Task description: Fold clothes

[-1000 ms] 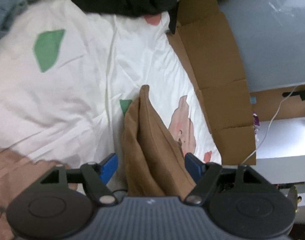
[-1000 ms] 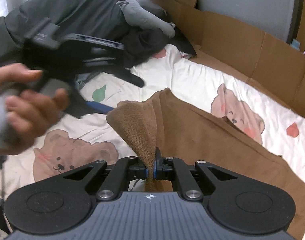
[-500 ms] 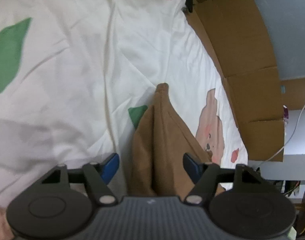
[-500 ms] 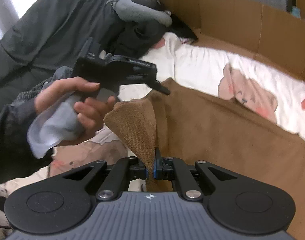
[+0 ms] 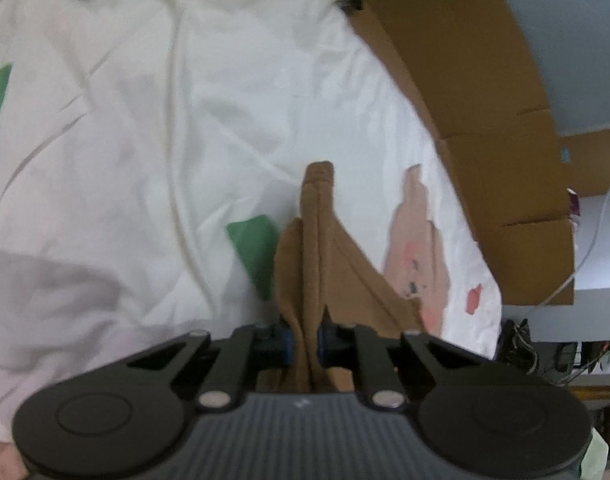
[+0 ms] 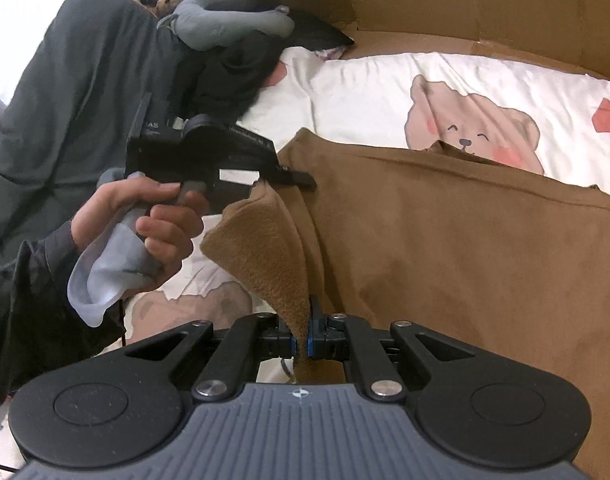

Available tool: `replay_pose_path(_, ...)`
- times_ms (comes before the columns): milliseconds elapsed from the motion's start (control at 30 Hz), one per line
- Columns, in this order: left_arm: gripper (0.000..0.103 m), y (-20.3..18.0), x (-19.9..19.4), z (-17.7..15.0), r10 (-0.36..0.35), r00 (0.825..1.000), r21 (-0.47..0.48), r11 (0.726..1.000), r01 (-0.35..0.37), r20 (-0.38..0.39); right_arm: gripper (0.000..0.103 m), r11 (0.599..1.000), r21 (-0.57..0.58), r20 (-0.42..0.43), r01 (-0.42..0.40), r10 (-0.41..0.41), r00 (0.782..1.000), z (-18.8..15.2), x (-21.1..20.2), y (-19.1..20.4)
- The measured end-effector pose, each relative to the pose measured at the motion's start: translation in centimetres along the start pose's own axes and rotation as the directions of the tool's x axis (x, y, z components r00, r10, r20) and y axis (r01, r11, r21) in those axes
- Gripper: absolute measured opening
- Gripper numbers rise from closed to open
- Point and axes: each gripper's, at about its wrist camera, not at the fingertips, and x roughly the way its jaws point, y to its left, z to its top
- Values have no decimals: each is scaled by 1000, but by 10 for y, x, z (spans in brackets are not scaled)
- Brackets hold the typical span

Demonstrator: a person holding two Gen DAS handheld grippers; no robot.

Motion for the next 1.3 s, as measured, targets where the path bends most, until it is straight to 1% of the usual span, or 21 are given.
replay_pose_path(67,10,-11,-4,-1,-4,1000,17,1000,3,9,3,1000,7,7,-10,10,1000,-1,-4,-1)
replay_pose_path(133,10,-21,-9,-3,-12,1000,29,1000,12,16,3,999,42,0,-24,24,1000,-2,-7,-5)
replay_pose_path(200,10,-32,-13,-5,-23,999,40,999,22,24,3,999,32,7,-8,8,1000,-4,-12,-6)
replay_pose_path(433,10,-81,-18,-21,-74,996,128,990,67,47,3,999,38,27,0,-1,1000,-25,-35,-10)
replay_pose_path(667,10,-125,-16,-42,-118,992,183,977,108,48,3,998,48,82,32,-35,996,-40,-70,-25)
replay_pose_path(767,10,-143,-11,-50,-129,991,204,972,118,42,3,998,56,98,28,-33,995,-49,-80,-34)
replay_pose_path(933,10,-173,4,-67,-150,989,244,959,142,14,3,996,73,123,45,-54,991,-63,-97,-48)
replay_pose_path(1033,10,-189,15,-75,-160,987,251,955,156,-2,3,996,81,145,43,-54,988,-70,-108,-57)
replay_pose_path(1200,11,-216,37,-87,-173,984,274,946,175,-31,3,995,101,167,22,-39,985,-83,-122,-82)
replay_pose_path(1300,11,-230,56,-98,-166,985,288,942,173,-50,3,989,145,171,13,-38,985,-90,-128,-100)
